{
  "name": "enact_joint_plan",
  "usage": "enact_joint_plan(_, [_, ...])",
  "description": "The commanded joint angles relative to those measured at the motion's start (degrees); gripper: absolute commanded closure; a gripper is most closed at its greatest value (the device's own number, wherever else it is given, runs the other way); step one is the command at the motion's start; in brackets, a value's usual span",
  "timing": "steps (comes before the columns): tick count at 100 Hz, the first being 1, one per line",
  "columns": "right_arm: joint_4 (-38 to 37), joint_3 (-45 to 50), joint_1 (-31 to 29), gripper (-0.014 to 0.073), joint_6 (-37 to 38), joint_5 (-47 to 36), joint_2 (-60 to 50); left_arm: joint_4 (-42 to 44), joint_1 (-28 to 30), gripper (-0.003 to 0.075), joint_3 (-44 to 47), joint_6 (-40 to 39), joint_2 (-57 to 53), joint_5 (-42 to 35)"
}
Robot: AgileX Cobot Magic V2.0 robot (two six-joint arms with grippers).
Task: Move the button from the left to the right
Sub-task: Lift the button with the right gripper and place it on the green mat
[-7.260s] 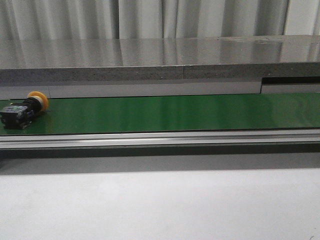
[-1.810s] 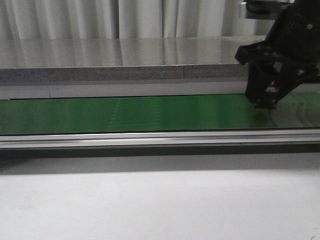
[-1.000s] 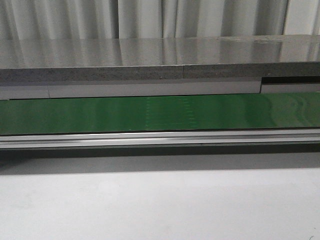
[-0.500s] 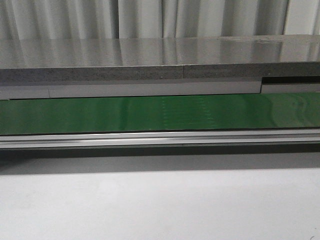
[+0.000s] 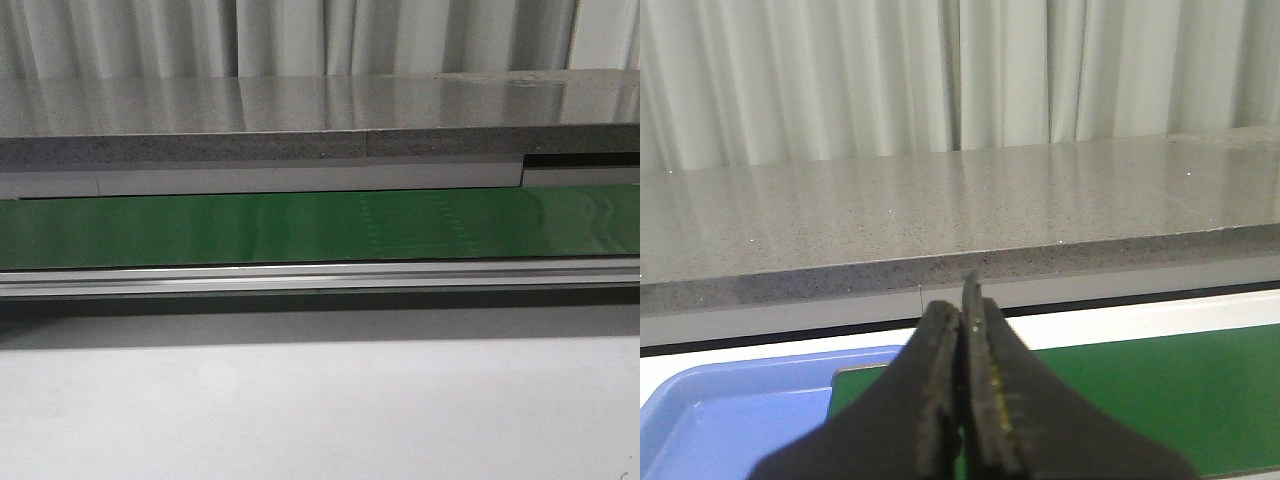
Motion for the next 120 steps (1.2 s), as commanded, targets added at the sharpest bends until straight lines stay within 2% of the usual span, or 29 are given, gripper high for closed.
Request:
enact_joint_plan(1, [0.08,-1.99,-0.26,0.0107,-0.6,-2.13,-2.76,-0.17,-0.22,0.0741,-1.59,-0.39,0.25,-4.3])
enact_joint_plan(50, [-1.09,-2.79,-0.26,0.0092,0.22,-1.61,-6.85,-0.17,-0.22,0.0741,-1.59,-0.39,0.25,-4.3])
enact_joint_plan(87, [12.01,-3.63,0.52,0.0093,0.24,-3.8,-16.42,-0.17,-0.22,0.0741,-1.59,-0.39,0.25,-4.3])
enact_joint_plan(120, [14.39,0.85,8.68,0.0093,-0.11,-9.59,-28.51,-0.17,-0.22,0.0741,-1.59,-0.39,0.25,-4.3])
